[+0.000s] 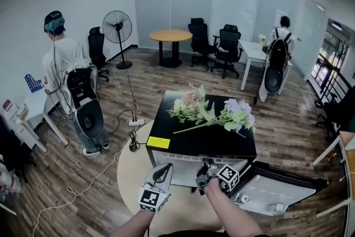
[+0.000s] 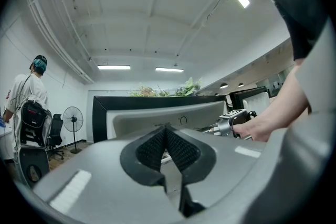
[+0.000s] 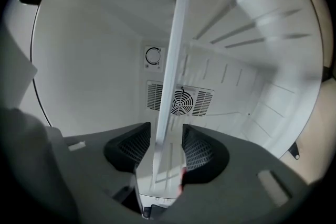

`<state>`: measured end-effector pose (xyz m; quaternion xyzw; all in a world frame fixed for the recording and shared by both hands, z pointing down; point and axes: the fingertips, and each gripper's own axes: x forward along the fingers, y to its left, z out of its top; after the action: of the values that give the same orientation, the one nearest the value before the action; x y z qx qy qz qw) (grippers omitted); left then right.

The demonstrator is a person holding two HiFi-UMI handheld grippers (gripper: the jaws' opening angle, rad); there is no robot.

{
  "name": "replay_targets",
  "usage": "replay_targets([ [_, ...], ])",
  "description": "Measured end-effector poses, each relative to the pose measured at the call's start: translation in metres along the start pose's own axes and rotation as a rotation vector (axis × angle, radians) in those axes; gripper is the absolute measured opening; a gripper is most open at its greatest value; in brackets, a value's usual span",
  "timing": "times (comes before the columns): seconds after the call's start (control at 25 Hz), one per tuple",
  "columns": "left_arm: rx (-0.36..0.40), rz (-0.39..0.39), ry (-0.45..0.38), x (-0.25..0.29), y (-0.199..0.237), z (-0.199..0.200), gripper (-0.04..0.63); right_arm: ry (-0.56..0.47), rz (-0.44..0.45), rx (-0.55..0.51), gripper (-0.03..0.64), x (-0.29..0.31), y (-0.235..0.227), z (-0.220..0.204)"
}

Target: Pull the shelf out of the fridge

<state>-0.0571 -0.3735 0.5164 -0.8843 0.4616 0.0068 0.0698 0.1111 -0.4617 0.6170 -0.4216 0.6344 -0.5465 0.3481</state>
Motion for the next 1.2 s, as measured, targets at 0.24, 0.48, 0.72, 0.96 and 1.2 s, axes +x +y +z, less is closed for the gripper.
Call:
replay_targets([
  [0.24, 0.004, -0.001, -0.001, 0.0, 0.0002, 0.0017, 0.0, -0.006, -0.003, 0.036, 0.136, 0.0054, -0.0014, 0.0021],
  [0.48, 0.004, -0.006, 0.004, 0.0004, -0.0033, -0.0025, 0.0, -0.011, -0.007, 0.066, 0.101, 0.0076, -0.0061, 0.0046],
  [0.72, 0.002, -0.005, 0.005, -0.0013, -0.0029, -0.001, 0.0, -0.01, -0.006, 0.081, 0.061, 0.0095, -0.0022, 0.0057],
  [0.96, -0.001, -0.007, 0.001, -0.004, -0.0054, -0.0004, 0.0, -0.018, 0.002, 0.133, 0.038, 0.0094, -0.0035, 0.0054],
  [1.2, 0.004, -0.006, -0.007, -0.0063, -0.0065, 0.0036, 0.0, -0.021, -0.024, 0.144, 0.037, 0.0092, -0.0029, 0.0053],
])
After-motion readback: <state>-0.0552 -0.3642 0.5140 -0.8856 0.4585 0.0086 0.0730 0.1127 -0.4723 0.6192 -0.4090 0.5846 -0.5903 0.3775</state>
